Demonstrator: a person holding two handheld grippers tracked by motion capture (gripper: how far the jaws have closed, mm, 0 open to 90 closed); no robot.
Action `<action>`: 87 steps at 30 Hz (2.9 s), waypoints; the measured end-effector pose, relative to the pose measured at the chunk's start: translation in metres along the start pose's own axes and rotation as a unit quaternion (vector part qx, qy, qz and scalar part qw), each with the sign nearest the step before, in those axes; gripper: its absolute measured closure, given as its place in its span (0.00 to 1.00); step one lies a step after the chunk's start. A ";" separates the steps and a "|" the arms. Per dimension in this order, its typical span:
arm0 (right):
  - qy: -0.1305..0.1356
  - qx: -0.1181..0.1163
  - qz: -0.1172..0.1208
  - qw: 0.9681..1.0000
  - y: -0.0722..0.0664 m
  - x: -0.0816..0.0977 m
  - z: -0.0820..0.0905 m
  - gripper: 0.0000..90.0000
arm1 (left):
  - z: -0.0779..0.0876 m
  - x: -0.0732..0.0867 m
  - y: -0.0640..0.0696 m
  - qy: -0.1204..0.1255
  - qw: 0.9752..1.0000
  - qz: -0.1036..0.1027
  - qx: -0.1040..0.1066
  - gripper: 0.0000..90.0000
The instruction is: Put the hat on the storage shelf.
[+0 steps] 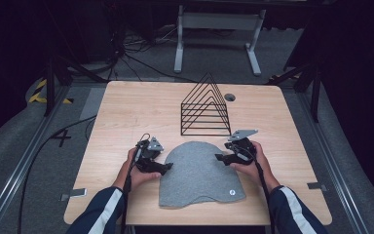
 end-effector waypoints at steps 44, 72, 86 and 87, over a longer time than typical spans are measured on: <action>0.036 -0.020 0.010 0.999 -0.009 0.009 0.040 0.94 | 0.027 -0.040 0.018 0.046 0.997 -0.045 0.046 0.96; 0.174 0.036 0.029 0.984 0.010 -0.039 0.170 0.95 | 0.129 -0.144 0.032 0.151 0.978 -0.143 -0.013 0.97; 0.217 0.072 0.042 0.973 0.030 -0.101 0.222 0.95 | 0.175 -0.192 0.013 0.190 0.971 -0.144 -0.028 0.97; 0.219 0.076 0.044 0.972 0.033 -0.106 0.225 0.95 | 0.180 -0.199 0.009 0.192 0.970 -0.144 -0.033 0.97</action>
Point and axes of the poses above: each handheld gripper's, and its own axes: z roughly backward along the jaws, x roughly out of its underside, y roughly to its right, the point moved 4 cm from there along -z, roughly forward along the jaws, and after that the axes turned 11 degrees about -y, right-handed, at the moved point
